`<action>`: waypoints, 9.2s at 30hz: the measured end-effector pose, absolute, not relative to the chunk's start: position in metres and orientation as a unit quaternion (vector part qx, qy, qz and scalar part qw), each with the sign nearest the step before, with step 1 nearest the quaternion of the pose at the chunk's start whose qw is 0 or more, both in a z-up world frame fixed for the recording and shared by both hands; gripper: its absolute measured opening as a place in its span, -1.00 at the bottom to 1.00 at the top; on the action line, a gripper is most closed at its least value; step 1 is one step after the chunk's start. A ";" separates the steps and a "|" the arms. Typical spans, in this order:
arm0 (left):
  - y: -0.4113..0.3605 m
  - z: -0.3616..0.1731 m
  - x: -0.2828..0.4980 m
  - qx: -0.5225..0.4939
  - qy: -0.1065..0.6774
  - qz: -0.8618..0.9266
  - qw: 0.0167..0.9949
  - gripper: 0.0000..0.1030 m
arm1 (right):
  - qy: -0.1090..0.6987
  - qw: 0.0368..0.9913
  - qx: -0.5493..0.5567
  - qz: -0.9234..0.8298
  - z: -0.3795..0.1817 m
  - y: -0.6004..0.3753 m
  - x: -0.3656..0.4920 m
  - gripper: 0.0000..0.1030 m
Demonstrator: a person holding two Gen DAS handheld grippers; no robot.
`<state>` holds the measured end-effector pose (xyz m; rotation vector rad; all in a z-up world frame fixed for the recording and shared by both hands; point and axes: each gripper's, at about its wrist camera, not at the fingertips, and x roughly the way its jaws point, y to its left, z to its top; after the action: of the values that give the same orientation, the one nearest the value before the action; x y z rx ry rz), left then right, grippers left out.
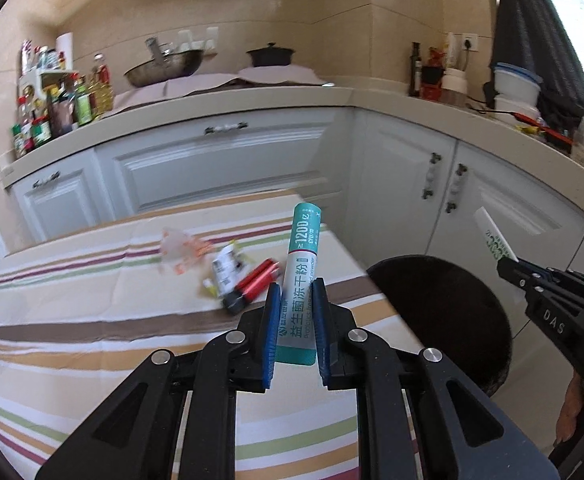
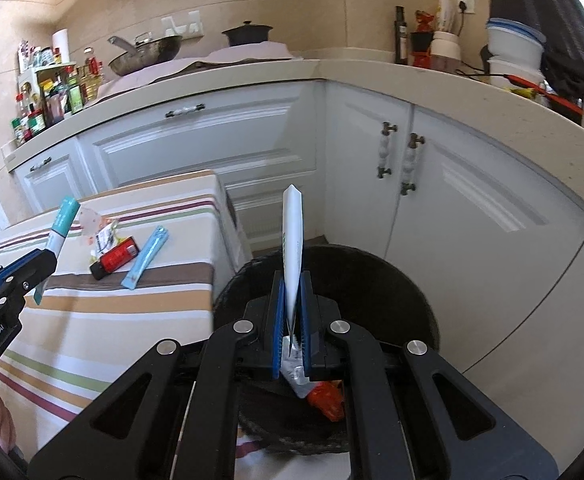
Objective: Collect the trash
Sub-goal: 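Release the white tube into the bin while the left gripper carries and drops the teal tube in, then return the right gripper to the table and grasp the light blue tube, then carry the blue tube over the bin with the right gripper while the left gripper grasps the red spray can, then carry the red spray can over the bin with the left gripper while the right gripper releases the blue tube, then open the left gripper over the bin to drop the red spray can, then return the right gripper to the table and grasp the white-and-green snack packet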
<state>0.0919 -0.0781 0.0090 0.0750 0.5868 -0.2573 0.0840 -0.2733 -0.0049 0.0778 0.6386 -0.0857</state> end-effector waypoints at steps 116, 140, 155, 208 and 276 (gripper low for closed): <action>-0.013 -0.039 0.159 0.052 0.364 -0.064 0.928 0.17 | 0.387 0.921 0.040 0.017 -0.036 -0.212 0.177 -0.69; -0.058 -0.056 0.186 0.094 0.405 -0.118 0.902 -0.50 | 0.391 0.917 0.079 -0.019 -0.054 -0.272 0.170 -0.69; -0.051 -0.036 0.156 0.067 0.372 -0.104 0.920 -0.60 | 0.379 0.923 0.071 -0.016 -0.042 -0.268 0.153 -0.69; -0.169 -0.003 0.100 0.087 0.288 -0.192 0.934 -0.60 | 0.301 0.949 0.065 -0.069 -0.009 -0.336 0.081 -0.69; 0.056 -0.009 0.135 0.015 0.313 0.064 0.947 0.22 | 0.350 0.932 0.025 0.094 -0.018 -0.131 0.177 0.03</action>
<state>0.1346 0.0563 -0.0088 0.0314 0.6373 0.1303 0.1768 -0.1314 -0.0184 0.0514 0.7161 0.1917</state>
